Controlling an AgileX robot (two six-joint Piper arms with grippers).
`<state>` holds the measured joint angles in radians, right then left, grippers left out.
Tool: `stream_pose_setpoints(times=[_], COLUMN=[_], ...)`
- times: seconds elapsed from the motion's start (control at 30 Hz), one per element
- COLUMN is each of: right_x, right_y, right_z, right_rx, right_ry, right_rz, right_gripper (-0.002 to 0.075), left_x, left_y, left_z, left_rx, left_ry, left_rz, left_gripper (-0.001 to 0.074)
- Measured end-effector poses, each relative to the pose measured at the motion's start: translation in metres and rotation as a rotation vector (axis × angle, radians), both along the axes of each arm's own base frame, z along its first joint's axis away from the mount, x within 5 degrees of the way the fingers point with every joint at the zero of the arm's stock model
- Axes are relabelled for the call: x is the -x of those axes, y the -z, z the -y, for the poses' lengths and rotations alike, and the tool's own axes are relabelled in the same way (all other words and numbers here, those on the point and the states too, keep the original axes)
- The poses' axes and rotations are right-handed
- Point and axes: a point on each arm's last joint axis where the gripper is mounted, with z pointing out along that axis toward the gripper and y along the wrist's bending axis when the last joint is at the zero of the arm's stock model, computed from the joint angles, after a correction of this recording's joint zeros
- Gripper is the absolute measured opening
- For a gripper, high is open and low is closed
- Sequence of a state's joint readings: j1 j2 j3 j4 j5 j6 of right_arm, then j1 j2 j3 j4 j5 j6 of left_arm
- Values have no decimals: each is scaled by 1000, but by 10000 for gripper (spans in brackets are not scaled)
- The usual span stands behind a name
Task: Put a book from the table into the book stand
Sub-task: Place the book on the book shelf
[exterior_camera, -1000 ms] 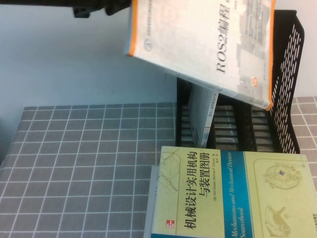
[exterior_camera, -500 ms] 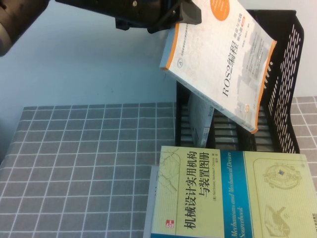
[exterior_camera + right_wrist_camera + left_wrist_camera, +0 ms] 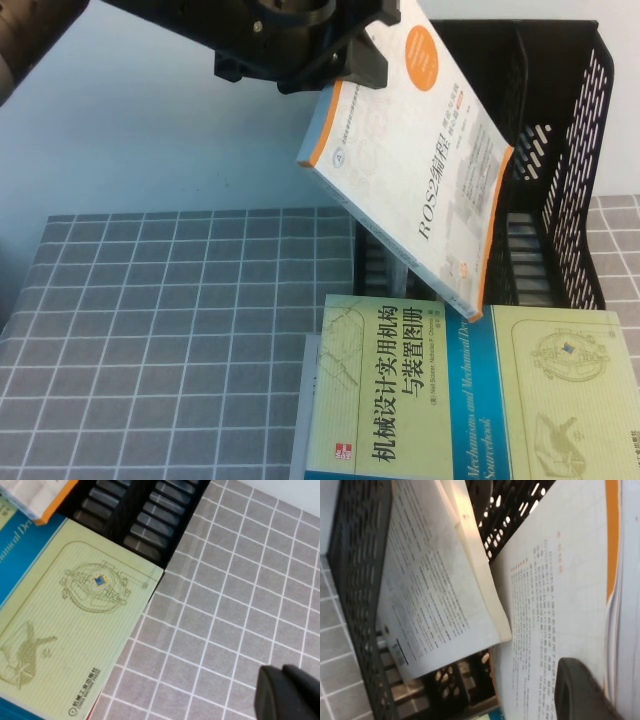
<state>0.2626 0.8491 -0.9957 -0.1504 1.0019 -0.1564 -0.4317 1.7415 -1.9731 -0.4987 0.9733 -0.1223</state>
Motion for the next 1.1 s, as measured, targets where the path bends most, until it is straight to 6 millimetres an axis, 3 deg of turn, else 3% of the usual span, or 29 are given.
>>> stream_pose_setpoints(times=[0.6, 0.97, 1.1], right_x=[0, 0, 0], right_y=[0, 0, 0], right_z=[0, 0, -1], right_rx=[-14, -15, -22], right_ry=[15, 14, 13], right_rz=[-1, -2, -1], right_gripper=[-3, -3, -3], left_x=[-10, -27, -31], left_y=[-13, 18, 25], left_z=[-7, 25, 26], left_rx=[62, 28, -26], left_ry=[-154, -130, -144], left_rz=[108, 95, 114], left_gripper=[102, 102, 102])
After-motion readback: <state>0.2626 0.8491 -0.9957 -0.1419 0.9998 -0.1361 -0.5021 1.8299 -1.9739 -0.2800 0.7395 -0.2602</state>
